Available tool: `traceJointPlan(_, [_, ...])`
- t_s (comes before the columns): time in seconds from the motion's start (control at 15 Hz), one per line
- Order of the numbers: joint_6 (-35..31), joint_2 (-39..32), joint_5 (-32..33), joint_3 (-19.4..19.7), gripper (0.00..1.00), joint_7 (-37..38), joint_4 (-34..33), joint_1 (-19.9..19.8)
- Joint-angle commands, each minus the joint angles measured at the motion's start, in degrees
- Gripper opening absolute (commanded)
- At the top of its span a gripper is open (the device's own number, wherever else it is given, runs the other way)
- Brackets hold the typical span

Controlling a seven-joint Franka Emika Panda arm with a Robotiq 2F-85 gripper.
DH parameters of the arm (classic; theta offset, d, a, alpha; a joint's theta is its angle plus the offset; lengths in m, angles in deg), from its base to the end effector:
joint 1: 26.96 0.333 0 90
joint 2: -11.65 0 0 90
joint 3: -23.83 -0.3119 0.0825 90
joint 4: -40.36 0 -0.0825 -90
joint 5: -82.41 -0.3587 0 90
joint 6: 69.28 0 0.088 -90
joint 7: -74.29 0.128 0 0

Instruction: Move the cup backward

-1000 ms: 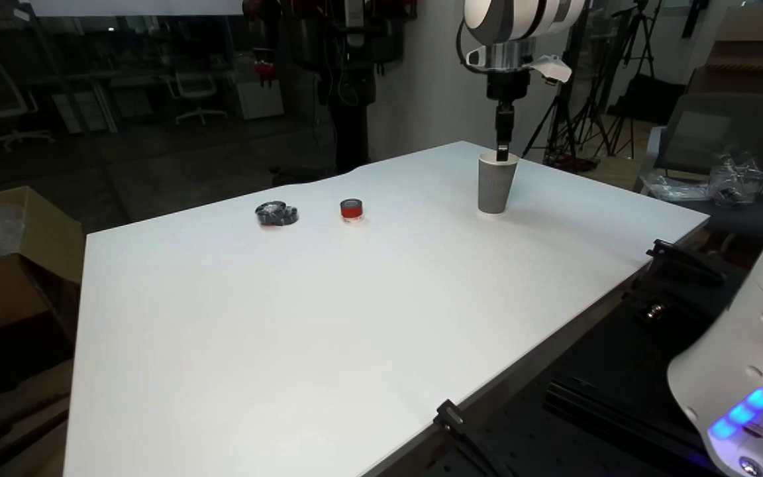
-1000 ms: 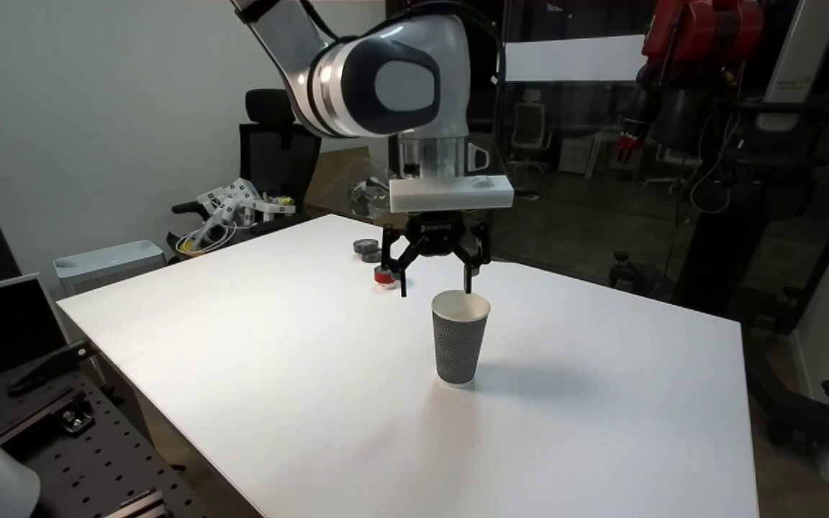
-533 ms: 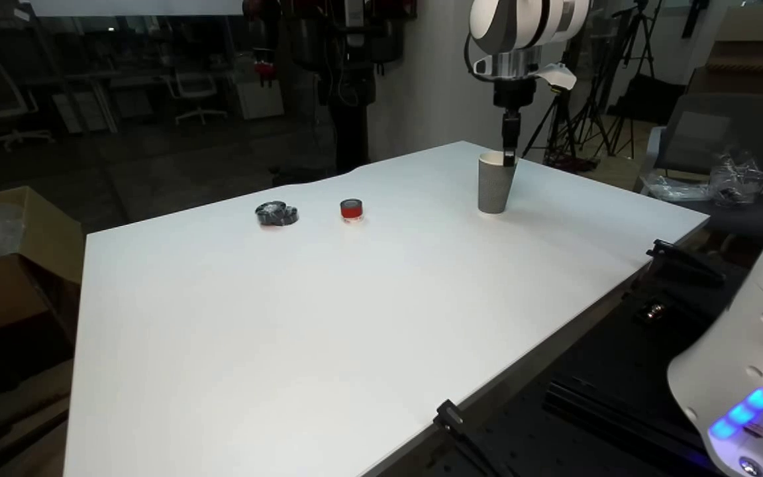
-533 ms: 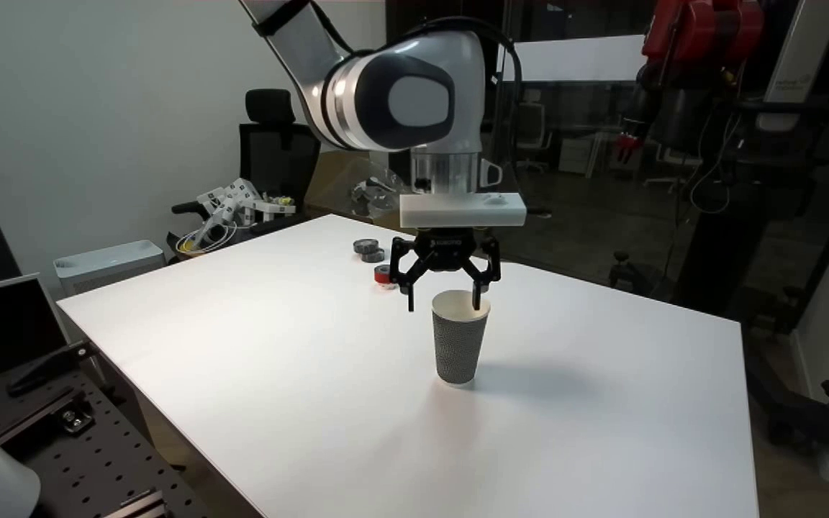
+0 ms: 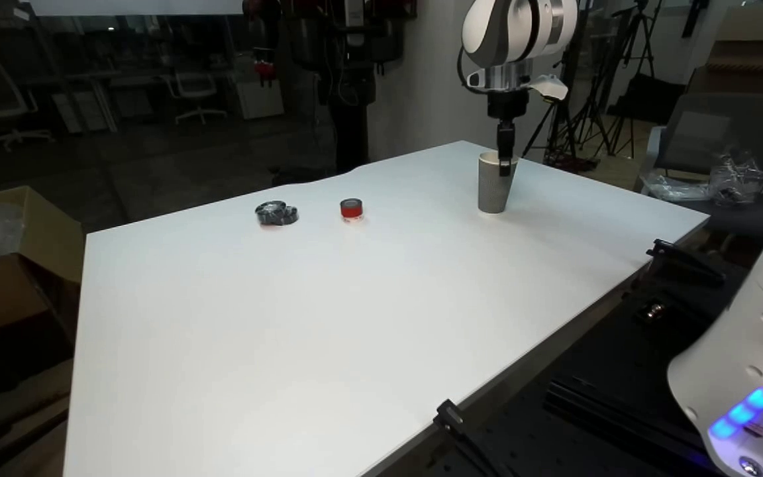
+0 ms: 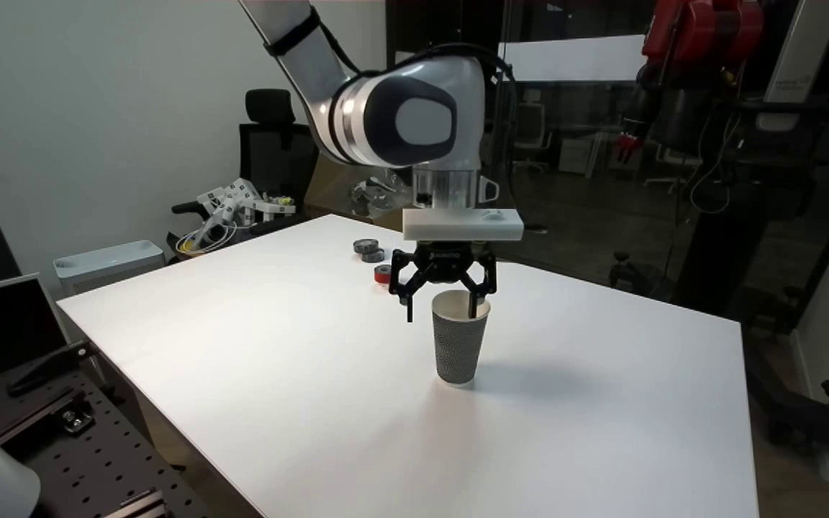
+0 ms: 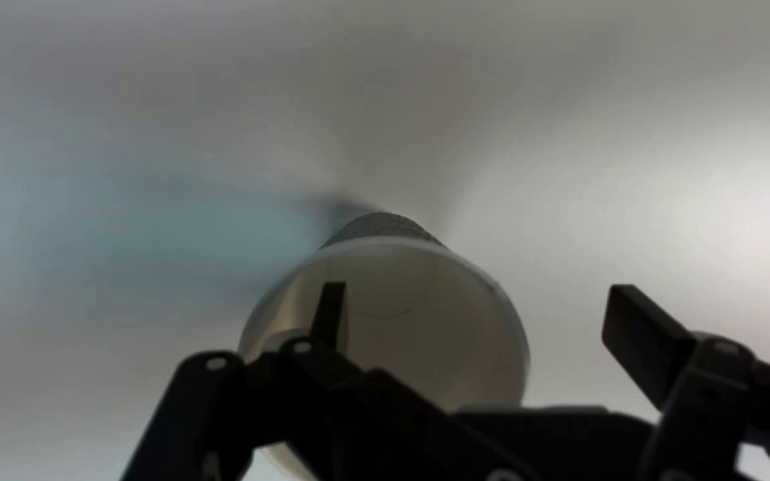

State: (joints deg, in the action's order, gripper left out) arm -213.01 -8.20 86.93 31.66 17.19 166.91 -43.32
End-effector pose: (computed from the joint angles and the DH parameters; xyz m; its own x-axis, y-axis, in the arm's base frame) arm 0.4856 -0.2199 0.2150 0.7946 0.5986 -0.1015 0.6024 -0.7982 0.0086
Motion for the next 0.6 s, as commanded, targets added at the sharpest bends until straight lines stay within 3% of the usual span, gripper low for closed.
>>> traceJointPlan(0.0, [1.11, -2.32, 1.7, 0.47, 0.69, 4.08, -3.21, 0.89])
traceJointPlan(0.53, [1.34, -4.15, 3.77, 0.48, 0.11, 7.66, -5.65, 1.5])
